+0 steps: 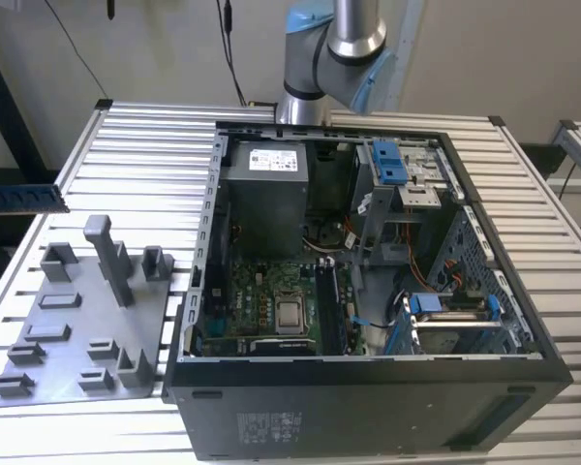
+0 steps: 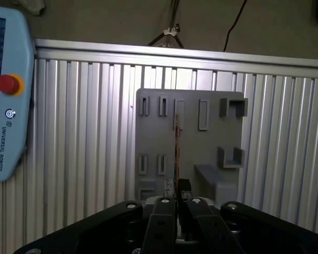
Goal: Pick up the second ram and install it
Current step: 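Pick up the second ram and move it above second insertion slot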
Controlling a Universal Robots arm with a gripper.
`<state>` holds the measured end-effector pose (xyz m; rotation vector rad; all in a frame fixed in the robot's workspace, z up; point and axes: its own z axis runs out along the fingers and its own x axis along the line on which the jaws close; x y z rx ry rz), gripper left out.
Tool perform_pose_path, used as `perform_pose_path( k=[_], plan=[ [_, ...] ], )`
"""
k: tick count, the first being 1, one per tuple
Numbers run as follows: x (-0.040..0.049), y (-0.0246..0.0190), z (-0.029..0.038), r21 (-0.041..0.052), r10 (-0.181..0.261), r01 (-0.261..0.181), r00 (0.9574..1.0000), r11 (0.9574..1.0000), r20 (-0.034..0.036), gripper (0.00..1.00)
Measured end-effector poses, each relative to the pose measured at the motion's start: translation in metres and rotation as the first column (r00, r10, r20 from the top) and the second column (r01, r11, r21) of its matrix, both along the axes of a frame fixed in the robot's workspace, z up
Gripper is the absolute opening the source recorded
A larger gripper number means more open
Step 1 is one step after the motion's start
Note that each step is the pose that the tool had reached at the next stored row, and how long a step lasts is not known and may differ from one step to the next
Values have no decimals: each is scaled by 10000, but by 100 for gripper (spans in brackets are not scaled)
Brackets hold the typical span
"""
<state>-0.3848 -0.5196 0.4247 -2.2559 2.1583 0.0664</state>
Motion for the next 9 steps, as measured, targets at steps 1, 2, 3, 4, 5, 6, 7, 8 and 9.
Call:
perform_pose_path(
  k=[1,2,3,4,5,6,7,8,9],
  plan=[
    [33,1,0,-1,0,0,10000,10000,-1,14],
    [66,3,0,0,0,0,10000,10000,-1,14],
    [99,4,0,0,-1,1,10000,10000,-1,14],
    [135,6,0,0,-1,1,10000,10000,-1,14],
    [174,8,0,-1,-1,1,10000,10000,-4,14],
    [215,10,0,-1,-1,1,10000,10000,-5,14],
    [256,11,0,-1,0,0,10000,10000,-6,14],
    [298,12,0,0,0,0,10000,10000,-6,14],
    [341,13,0,-1,0,0,10000,10000,-9,14]
  ],
)
